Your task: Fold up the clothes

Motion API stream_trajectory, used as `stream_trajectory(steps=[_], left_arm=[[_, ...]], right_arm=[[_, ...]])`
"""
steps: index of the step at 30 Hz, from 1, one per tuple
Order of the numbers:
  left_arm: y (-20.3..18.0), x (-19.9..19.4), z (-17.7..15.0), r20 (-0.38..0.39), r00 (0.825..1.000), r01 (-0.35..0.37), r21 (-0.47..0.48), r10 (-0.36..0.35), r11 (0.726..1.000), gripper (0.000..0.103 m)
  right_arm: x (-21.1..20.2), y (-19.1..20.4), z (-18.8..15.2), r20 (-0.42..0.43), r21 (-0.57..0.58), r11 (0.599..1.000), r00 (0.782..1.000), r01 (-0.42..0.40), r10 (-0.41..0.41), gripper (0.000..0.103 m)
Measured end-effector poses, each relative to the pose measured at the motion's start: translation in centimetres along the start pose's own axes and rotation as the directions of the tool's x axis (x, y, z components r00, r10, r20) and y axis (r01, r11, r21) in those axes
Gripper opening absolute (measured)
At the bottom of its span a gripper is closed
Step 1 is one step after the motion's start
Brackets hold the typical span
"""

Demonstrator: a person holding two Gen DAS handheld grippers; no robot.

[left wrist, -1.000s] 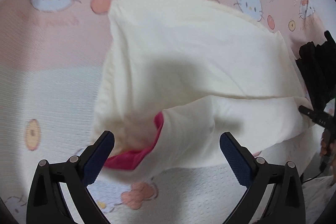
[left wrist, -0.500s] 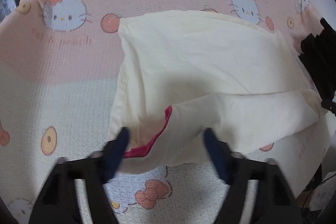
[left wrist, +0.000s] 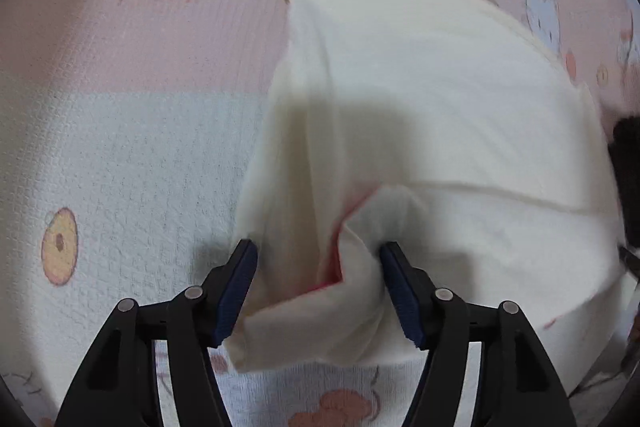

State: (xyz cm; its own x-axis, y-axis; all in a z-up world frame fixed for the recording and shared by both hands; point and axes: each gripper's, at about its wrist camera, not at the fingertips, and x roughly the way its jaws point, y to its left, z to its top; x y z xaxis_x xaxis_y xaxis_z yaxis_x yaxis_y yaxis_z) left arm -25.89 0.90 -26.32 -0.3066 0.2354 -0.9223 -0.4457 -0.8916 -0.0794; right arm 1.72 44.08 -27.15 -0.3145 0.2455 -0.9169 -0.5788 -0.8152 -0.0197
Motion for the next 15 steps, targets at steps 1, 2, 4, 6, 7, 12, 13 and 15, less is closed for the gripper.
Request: stream_trajectory(steps=[1, 2, 4, 6, 7, 12, 13, 15], left_arm=[[-0.3, 0.1, 0.1, -0.003, 1.000, -0.016, 0.017, 0.016, 1.000, 0.066], [-0.7, 0.3, 0.1, 0.003, 0.999, -0.041, 0.040, 0.041, 0.998, 0.067], [-1.7, 0.0, -0.1, 0.027, 0.995, -0.097, 0.066, 0.095, 0.993, 0.069], [-2.6, -0.4, -0.3, 0.050, 0.989, -0.143, 0.077, 0.139, 0.987, 0.069], [-2.7, -0.8, -0.4, 0.053, 0.989, -0.140, 0.067, 0.137, 0.988, 0.069], [-2.4, -3.8, -1.2, 0.070, 0.997, -0.024, -0.004, 0.024, 1.000, 0.069], [-2.3, -4.5, -1.4, 0.082, 0.997, -0.008, -0.027, 0.011, 1.000, 0.069], [-1.9, -5.9, -1.7, 0.104, 0.994, 0.028, -0.075, -0.020, 0.997, 0.069]], right_arm=[[0.1, 0.0, 0.1, -0.004, 0.015, 1.000, 1.000, 0.004, -0.004, 0.036], [0.2, 0.0, 0.2, -0.008, 0.028, 1.000, 1.000, 0.008, -0.008, 0.036], [0.3, -0.2, 0.5, -0.014, 0.049, 0.999, 1.000, 0.009, -0.009, 0.036], [0.3, -0.4, 0.6, -0.022, 0.067, 0.998, 1.000, 0.004, -0.002, 0.036], [0.3, -0.5, 0.7, -0.024, 0.075, 0.997, 1.000, -0.001, 0.003, 0.036], [-0.5, -1.6, 0.7, -0.025, 0.160, 0.985, 0.997, -0.070, 0.075, 0.050], [-0.9, -1.8, 0.6, -0.018, 0.174, 0.981, 0.995, -0.089, 0.093, 0.055], [-2.0, -2.2, 0.4, 0.001, 0.196, 0.973, 0.993, -0.120, 0.122, 0.058]])
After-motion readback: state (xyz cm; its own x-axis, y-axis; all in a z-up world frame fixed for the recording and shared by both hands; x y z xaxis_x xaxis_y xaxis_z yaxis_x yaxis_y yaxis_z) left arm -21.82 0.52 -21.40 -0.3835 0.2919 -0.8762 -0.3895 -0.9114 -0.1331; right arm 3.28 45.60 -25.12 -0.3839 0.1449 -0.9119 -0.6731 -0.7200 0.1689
